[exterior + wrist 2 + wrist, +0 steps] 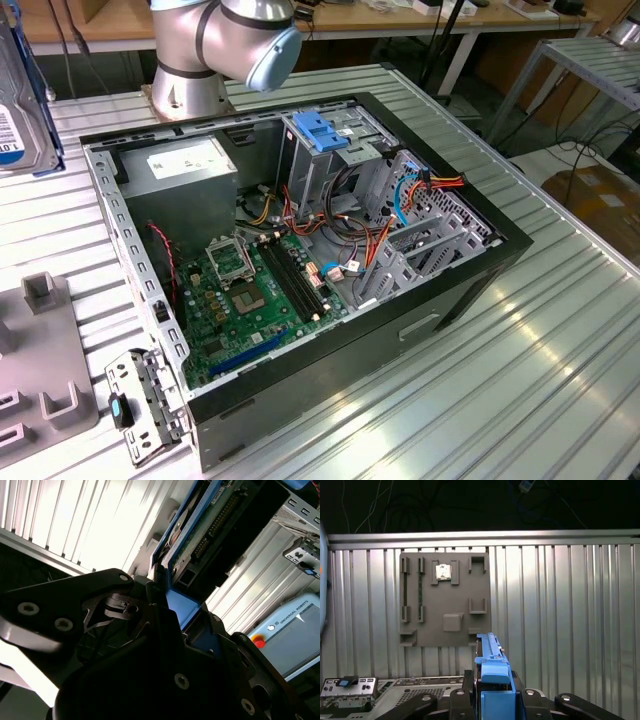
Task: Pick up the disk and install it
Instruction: 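Pick up the disk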
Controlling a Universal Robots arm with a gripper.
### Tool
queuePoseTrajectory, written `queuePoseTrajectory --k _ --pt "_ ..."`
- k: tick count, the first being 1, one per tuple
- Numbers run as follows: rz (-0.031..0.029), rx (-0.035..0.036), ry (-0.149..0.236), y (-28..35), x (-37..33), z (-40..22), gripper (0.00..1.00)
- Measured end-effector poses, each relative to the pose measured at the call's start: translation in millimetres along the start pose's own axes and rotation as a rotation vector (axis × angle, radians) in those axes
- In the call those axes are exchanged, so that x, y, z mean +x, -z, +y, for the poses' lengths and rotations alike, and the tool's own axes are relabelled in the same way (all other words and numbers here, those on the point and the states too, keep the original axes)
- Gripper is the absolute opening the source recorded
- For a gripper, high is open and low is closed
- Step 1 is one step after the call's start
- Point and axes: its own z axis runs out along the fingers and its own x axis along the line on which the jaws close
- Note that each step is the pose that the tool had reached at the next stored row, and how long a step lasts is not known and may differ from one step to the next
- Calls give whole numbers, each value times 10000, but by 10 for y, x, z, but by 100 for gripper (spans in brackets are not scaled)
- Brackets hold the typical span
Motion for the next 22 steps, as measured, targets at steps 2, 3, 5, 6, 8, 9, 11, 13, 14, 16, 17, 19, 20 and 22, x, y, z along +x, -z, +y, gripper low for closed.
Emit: queuePoseTrajectory --k 2,3,5,6,8,9,11,13,14,16,17,19,20,22 --pt "0 0 0 0 1 -33 37" --pt "0 0 0 0 1 -40 37" --pt "0 0 0 0 1 -56 37" --pt "0 0 0 0 1 -64 37" --pt "1 0 0 1 1 -80 37" --pt "0 0 0 1 1 -92 37" --pt "0 0 0 1 1 -113 37" --pt "0 -1 0 1 4 -136 37" --pt "0 0 0 1 5 -143 37" --pt "0 0 0 1 6 -158 37" --pt "0 0 0 1 7 -169 37" --pt "0 0 0 1 12 -179 37" --pt "0 0 0 1 13 -183 37" --pt "0 0 0 1 16 -191 37"
